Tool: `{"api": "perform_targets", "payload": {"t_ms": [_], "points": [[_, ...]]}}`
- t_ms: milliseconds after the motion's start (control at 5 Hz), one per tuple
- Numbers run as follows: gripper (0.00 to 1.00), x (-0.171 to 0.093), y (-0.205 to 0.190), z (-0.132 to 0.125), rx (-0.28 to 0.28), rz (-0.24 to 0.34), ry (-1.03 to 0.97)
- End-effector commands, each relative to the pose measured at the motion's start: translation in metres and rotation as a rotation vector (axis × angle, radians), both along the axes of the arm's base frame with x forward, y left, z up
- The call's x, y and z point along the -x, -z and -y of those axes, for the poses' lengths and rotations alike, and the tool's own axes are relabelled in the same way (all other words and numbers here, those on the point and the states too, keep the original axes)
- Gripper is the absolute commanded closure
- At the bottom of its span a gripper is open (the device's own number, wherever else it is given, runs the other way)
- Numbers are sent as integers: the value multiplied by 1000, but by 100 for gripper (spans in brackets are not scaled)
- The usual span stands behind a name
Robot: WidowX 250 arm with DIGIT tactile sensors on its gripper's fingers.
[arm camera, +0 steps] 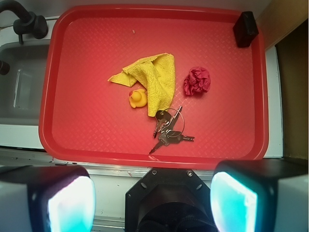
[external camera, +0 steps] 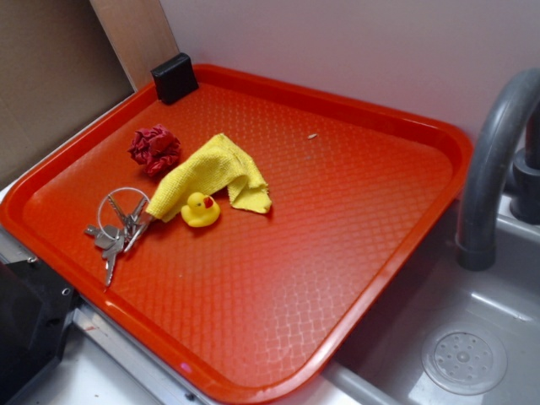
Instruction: Grab the yellow cloth.
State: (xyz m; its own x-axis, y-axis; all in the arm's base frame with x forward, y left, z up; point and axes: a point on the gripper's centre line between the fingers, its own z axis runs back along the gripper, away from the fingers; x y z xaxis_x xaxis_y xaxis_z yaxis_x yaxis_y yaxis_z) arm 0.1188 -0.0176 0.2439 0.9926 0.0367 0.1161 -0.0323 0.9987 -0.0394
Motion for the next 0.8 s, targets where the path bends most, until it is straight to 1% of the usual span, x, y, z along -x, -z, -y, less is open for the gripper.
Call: {"api": "perform_targets", "payload": {"t_ms": [0, 200, 400, 600], "points": [[0, 0, 0, 0, 0, 0, 0], [0, -41, 46, -8, 46, -8, -250], [0, -65, 78, -8, 110, -55, -411], [0, -78, 108, -14, 105, 3, -559]]}}
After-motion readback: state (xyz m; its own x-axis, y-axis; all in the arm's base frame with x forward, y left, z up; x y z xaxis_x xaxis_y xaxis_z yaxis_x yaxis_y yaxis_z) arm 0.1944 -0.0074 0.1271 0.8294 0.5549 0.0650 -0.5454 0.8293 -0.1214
